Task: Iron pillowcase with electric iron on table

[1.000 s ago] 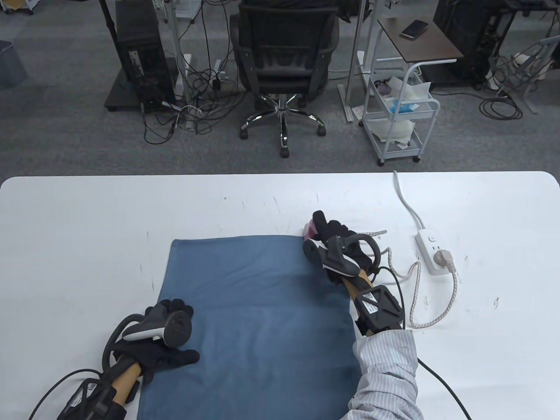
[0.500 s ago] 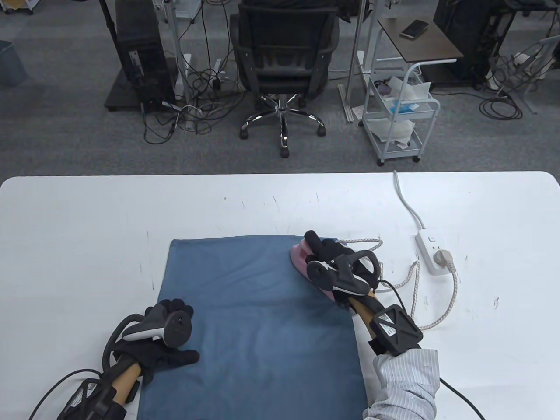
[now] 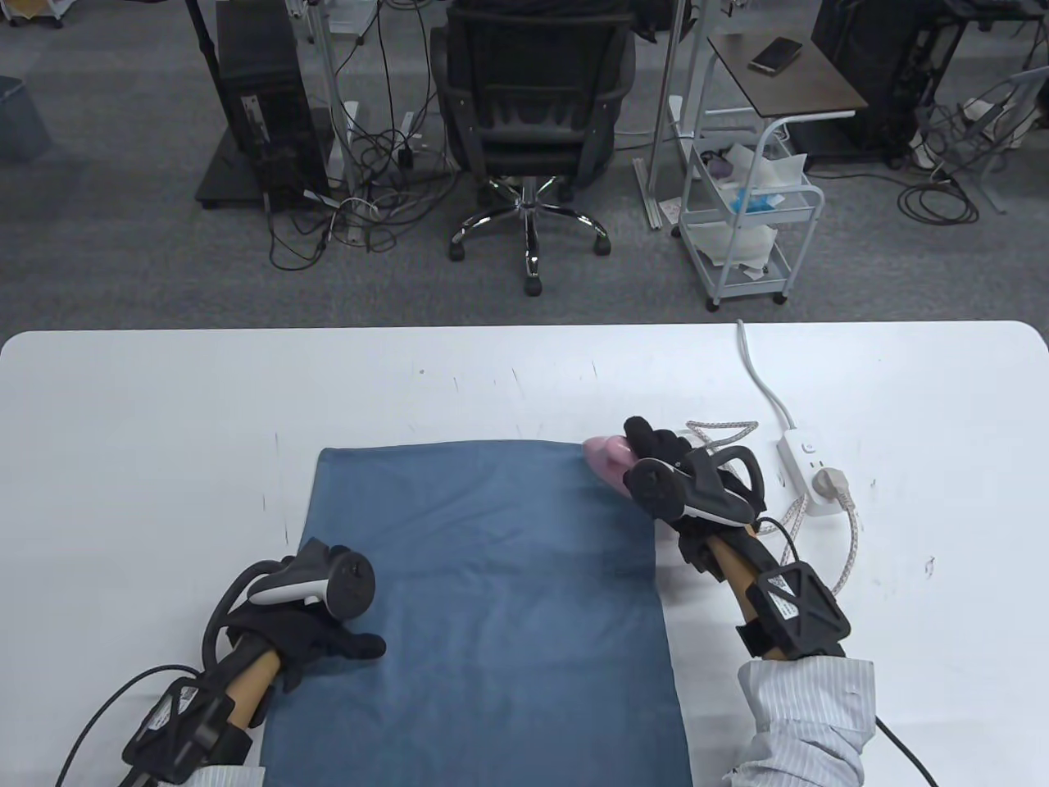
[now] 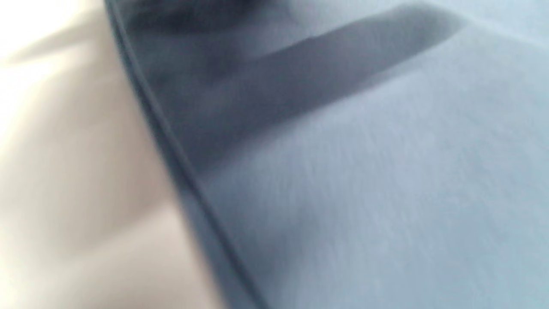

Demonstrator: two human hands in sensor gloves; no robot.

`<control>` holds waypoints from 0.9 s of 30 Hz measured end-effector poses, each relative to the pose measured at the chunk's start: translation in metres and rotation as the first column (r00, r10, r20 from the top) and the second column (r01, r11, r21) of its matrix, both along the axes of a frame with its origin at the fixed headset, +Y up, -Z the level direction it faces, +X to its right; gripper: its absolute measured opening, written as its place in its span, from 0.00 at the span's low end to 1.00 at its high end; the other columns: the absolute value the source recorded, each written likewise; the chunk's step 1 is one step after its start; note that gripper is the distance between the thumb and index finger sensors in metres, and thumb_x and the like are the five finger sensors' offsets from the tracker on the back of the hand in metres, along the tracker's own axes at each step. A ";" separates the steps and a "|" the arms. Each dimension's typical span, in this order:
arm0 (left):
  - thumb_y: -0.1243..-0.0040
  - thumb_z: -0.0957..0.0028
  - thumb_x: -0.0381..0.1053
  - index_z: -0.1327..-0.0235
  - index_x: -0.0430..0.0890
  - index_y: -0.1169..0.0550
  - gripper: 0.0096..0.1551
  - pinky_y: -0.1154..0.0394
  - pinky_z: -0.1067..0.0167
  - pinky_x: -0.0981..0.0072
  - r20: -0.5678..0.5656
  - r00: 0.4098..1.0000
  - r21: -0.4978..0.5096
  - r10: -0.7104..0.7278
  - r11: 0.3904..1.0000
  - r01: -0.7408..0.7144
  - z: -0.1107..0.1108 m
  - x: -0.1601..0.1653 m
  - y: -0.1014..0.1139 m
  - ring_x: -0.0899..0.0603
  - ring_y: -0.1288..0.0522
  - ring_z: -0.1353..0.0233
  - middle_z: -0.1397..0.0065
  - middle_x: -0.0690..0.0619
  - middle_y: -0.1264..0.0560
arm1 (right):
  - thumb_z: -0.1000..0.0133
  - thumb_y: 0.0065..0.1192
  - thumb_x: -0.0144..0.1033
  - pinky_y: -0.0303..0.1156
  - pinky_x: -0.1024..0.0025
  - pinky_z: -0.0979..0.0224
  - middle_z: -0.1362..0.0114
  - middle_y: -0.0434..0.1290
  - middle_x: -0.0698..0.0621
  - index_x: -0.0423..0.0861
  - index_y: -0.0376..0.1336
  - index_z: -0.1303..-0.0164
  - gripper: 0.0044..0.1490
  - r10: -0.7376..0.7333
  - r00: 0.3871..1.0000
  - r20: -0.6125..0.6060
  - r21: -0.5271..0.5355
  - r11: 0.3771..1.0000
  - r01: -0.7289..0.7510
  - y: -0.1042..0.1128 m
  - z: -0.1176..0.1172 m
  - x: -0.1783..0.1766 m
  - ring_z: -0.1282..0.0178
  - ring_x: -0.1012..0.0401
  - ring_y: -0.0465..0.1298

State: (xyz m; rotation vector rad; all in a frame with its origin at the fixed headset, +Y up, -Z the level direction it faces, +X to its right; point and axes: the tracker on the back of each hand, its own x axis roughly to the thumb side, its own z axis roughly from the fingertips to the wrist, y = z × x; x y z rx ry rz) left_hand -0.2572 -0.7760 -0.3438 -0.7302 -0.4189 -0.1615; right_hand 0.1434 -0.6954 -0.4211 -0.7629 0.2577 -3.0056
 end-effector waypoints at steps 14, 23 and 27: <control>0.64 0.54 0.78 0.27 0.29 0.77 0.74 0.68 0.31 0.27 0.085 0.996 -0.061 -0.012 0.998 0.017 -0.013 0.047 -0.023 0.16 0.74 0.26 0.25 0.22 0.80 | 0.40 0.50 0.42 0.79 0.59 0.39 0.30 0.70 0.40 0.30 0.48 0.19 0.45 0.000 0.922 -0.388 -0.199 0.977 -0.083 -0.013 0.102 -0.028 0.46 0.57 0.78; 0.64 0.53 0.78 0.26 0.29 0.76 0.74 0.68 0.31 0.27 0.087 0.996 -0.042 -0.003 0.999 0.007 -0.012 0.047 -0.024 0.15 0.73 0.26 0.25 0.22 0.79 | 0.40 0.50 0.42 0.78 0.59 0.40 0.30 0.70 0.40 0.30 0.48 0.19 0.45 -0.020 0.952 -0.305 -0.174 0.984 -0.034 -0.022 0.079 -0.022 0.47 0.57 0.78; 0.64 0.54 0.78 0.26 0.29 0.76 0.74 0.67 0.31 0.26 0.089 0.996 -0.035 0.001 0.999 0.003 -0.012 0.046 -0.024 0.15 0.72 0.25 0.24 0.22 0.79 | 0.40 0.50 0.42 0.78 0.59 0.40 0.30 0.69 0.40 0.30 0.48 0.19 0.45 -0.023 0.971 -0.237 -0.168 0.986 -0.017 -0.021 0.060 -0.017 0.47 0.57 0.78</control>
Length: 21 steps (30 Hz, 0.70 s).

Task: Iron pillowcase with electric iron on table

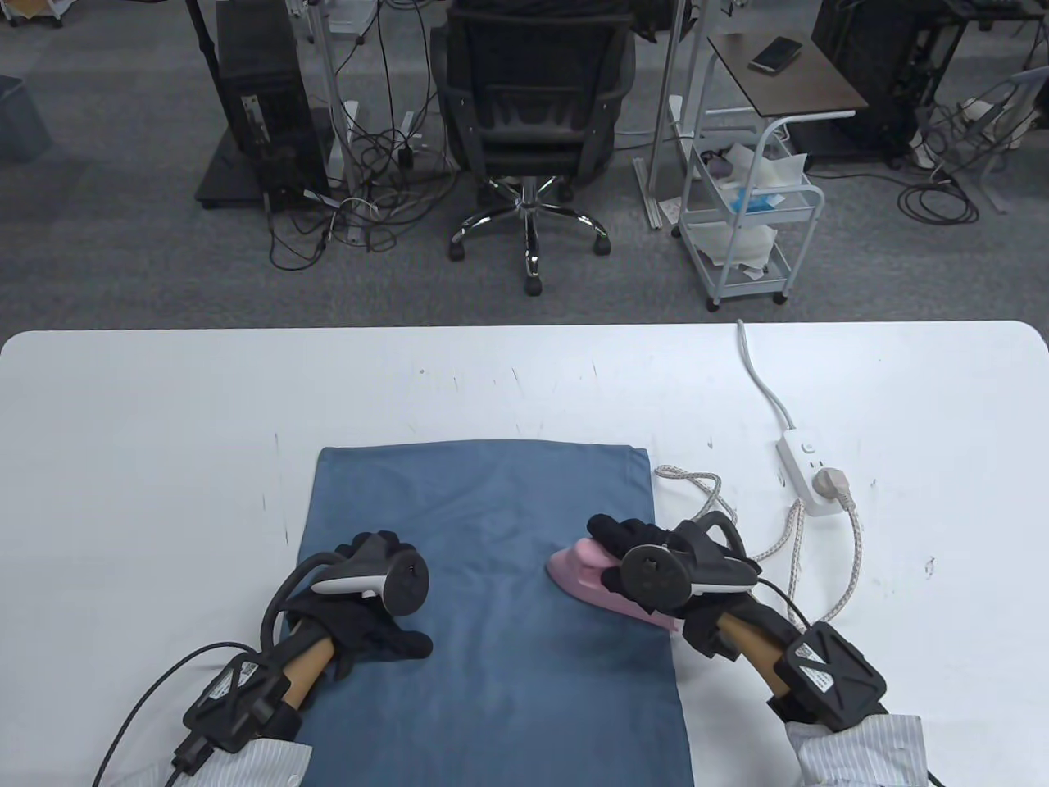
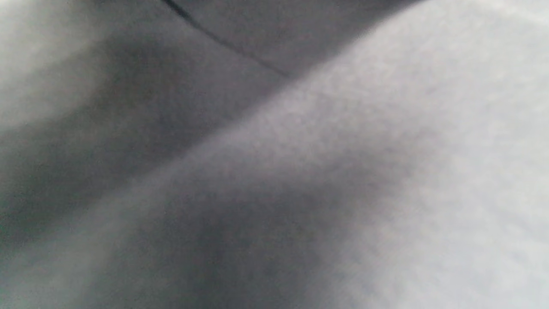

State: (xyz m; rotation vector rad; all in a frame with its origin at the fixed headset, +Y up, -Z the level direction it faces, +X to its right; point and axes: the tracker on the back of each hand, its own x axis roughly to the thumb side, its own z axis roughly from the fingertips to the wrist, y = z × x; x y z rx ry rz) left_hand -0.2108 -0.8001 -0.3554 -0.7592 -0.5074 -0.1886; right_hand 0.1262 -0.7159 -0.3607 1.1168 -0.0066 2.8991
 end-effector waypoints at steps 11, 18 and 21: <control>0.64 0.54 0.78 0.25 0.29 0.76 0.74 0.67 0.31 0.26 0.004 1.000 0.013 0.019 1.000 -0.019 0.001 -0.002 -0.001 0.15 0.72 0.25 0.24 0.22 0.78 | 0.40 0.51 0.42 0.77 0.58 0.40 0.30 0.69 0.39 0.30 0.48 0.19 0.45 -0.047 0.972 0.230 -0.032 0.998 0.056 -0.002 -0.069 0.011 0.47 0.56 0.78; 0.64 0.54 0.78 0.25 0.29 0.76 0.74 0.67 0.31 0.26 0.005 1.000 0.018 0.027 0.999 -0.027 0.001 -0.002 -0.001 0.15 0.72 0.25 0.24 0.22 0.78 | 0.40 0.51 0.41 0.76 0.57 0.39 0.29 0.69 0.39 0.30 0.47 0.18 0.45 -0.049 0.929 0.367 -0.040 0.997 0.068 -0.002 -0.113 0.012 0.46 0.55 0.77; 0.64 0.54 0.78 0.25 0.29 0.76 0.74 0.67 0.31 0.26 0.006 1.000 0.018 0.030 0.999 -0.030 0.002 -0.003 -0.001 0.15 0.73 0.25 0.24 0.22 0.78 | 0.40 0.51 0.41 0.76 0.57 0.38 0.29 0.69 0.39 0.31 0.47 0.18 0.45 -0.052 0.909 0.413 -0.048 0.996 0.079 -0.002 -0.127 0.012 0.46 0.55 0.77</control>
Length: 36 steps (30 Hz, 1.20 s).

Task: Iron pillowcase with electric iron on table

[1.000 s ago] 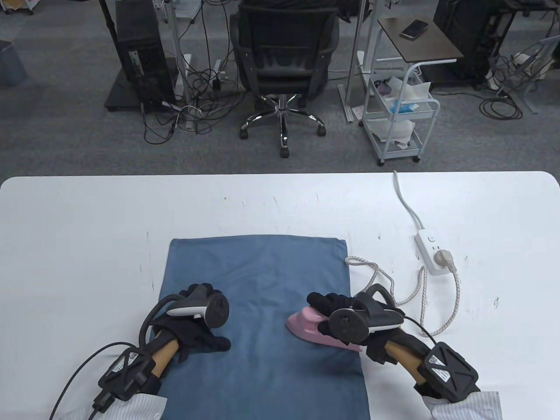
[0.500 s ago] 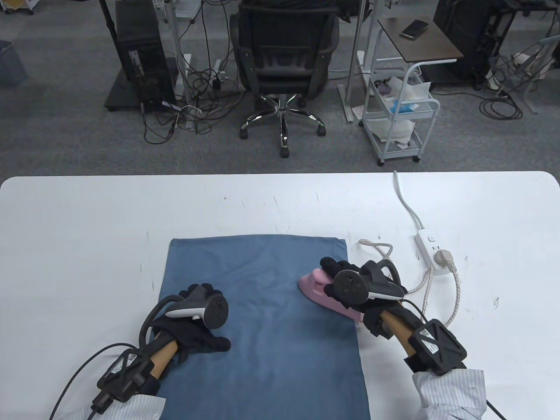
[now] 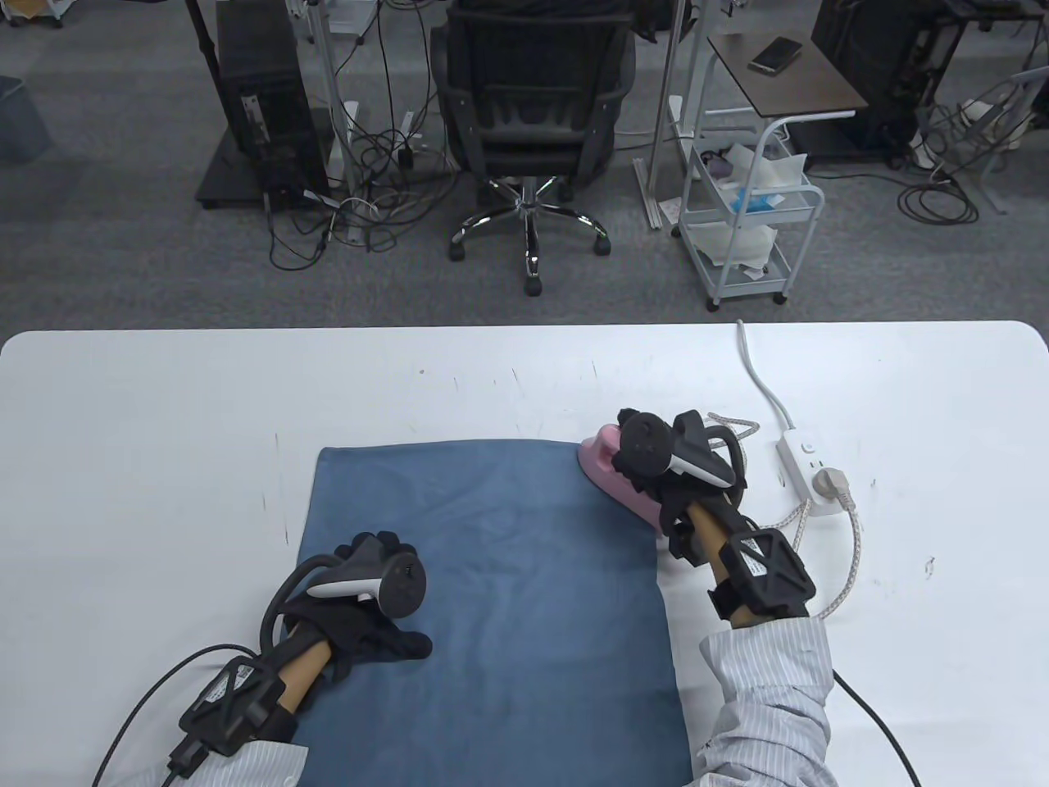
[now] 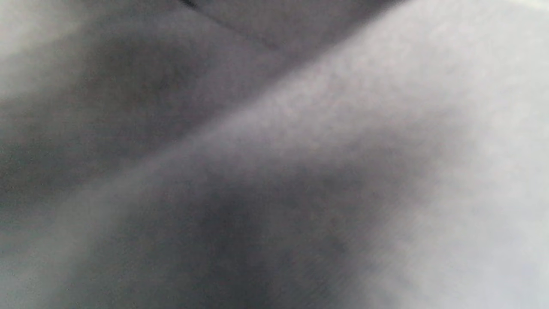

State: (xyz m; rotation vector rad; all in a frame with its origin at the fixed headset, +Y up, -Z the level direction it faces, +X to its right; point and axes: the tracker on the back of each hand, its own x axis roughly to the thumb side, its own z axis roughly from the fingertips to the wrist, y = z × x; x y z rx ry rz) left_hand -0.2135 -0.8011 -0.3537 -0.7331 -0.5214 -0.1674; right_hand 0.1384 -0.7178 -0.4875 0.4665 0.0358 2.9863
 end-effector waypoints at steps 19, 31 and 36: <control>0.65 0.54 0.79 0.25 0.29 0.76 0.74 0.67 0.31 0.26 -0.002 1.000 0.003 0.001 1.000 -0.001 0.001 -0.001 0.001 0.16 0.73 0.25 0.24 0.23 0.79 | 0.45 0.59 0.50 0.79 0.59 0.42 0.36 0.76 0.45 0.34 0.57 0.24 0.45 0.313 0.942 0.117 -0.195 0.938 -0.288 0.023 -0.029 -0.022 0.48 0.55 0.80; 0.65 0.53 0.79 0.25 0.30 0.76 0.74 0.68 0.31 0.27 0.003 1.000 -0.008 0.012 1.000 -0.012 0.001 -0.002 0.001 0.16 0.74 0.25 0.24 0.23 0.79 | 0.45 0.57 0.60 0.80 0.78 0.62 0.47 0.80 0.50 0.40 0.66 0.40 0.38 0.280 0.955 0.099 -0.292 0.926 -0.241 0.054 0.010 0.012 0.60 0.58 0.83; 0.66 0.51 0.78 0.25 0.30 0.76 0.72 0.69 0.31 0.26 -0.001 1.000 -0.019 0.008 1.000 -0.008 0.000 -0.002 0.002 0.17 0.74 0.25 0.24 0.24 0.79 | 0.44 0.56 0.61 0.79 0.80 0.67 0.53 0.81 0.50 0.40 0.68 0.43 0.38 0.266 0.961 0.073 -0.385 0.897 -0.219 0.065 0.032 0.039 0.67 0.60 0.82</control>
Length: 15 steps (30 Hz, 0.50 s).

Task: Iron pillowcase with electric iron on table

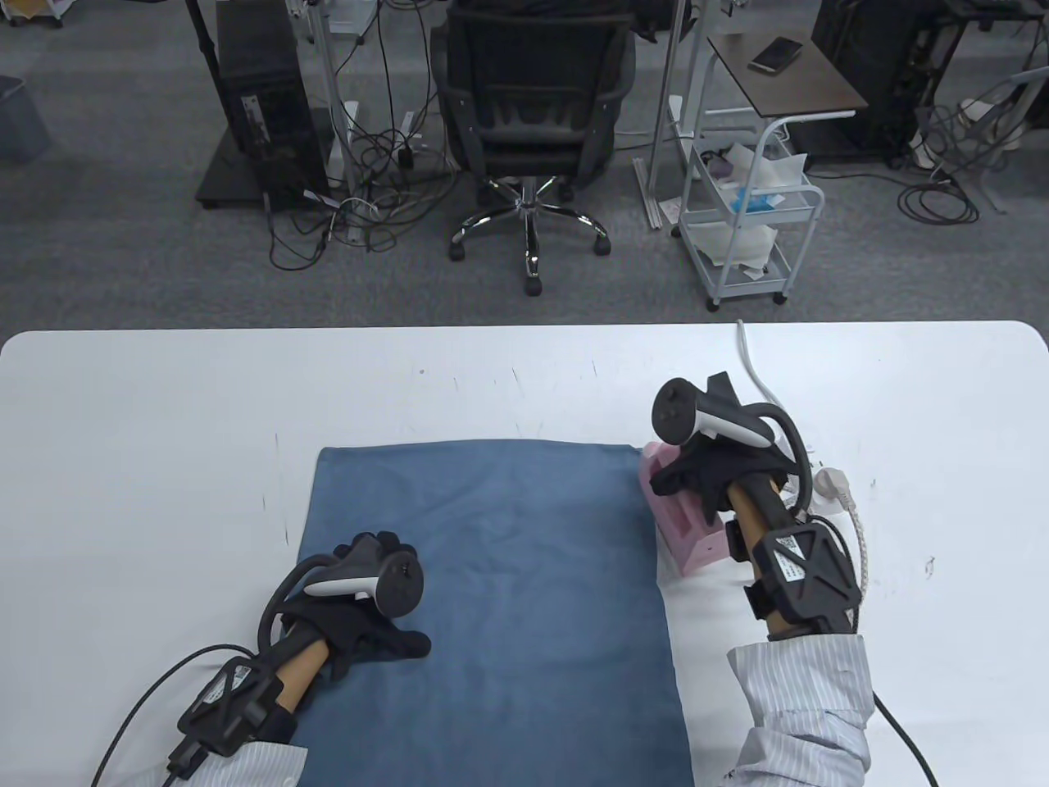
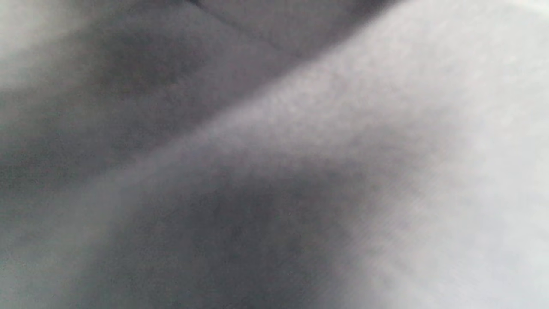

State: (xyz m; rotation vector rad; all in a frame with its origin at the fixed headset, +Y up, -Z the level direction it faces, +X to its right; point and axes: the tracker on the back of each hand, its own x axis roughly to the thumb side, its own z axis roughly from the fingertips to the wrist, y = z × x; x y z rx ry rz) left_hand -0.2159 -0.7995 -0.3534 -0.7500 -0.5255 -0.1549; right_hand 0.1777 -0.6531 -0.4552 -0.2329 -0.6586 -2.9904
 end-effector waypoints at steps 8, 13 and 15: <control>0.70 0.48 0.78 0.26 0.37 0.80 0.67 0.71 0.34 0.21 -0.071 0.994 0.196 0.083 0.978 -0.068 0.002 -0.021 0.024 0.18 0.81 0.28 0.29 0.28 0.87 | 0.44 0.55 0.60 0.77 0.84 0.73 0.52 0.81 0.49 0.38 0.67 0.42 0.38 -0.155 0.985 0.074 0.151 0.978 0.143 0.001 0.019 0.035 0.75 0.63 0.80; 0.74 0.46 0.78 0.24 0.40 0.79 0.63 0.67 0.39 0.11 -0.175 0.966 0.396 0.192 0.912 -0.110 0.010 -0.048 0.044 0.17 0.81 0.28 0.27 0.31 0.87 | 0.45 0.58 0.58 0.82 0.83 0.69 0.49 0.81 0.48 0.37 0.66 0.40 0.38 -0.359 0.925 0.125 0.464 0.845 0.265 -0.003 0.026 0.052 0.72 0.60 0.83; 0.75 0.46 0.78 0.22 0.41 0.78 0.62 0.66 0.39 0.09 -0.224 0.948 0.464 0.227 0.880 -0.101 0.014 -0.060 0.049 0.17 0.80 0.27 0.26 0.31 0.86 | 0.45 0.59 0.57 0.83 0.82 0.67 0.47 0.80 0.48 0.37 0.65 0.40 0.38 -0.445 0.881 0.162 0.578 0.766 0.281 -0.010 0.028 0.056 0.70 0.59 0.84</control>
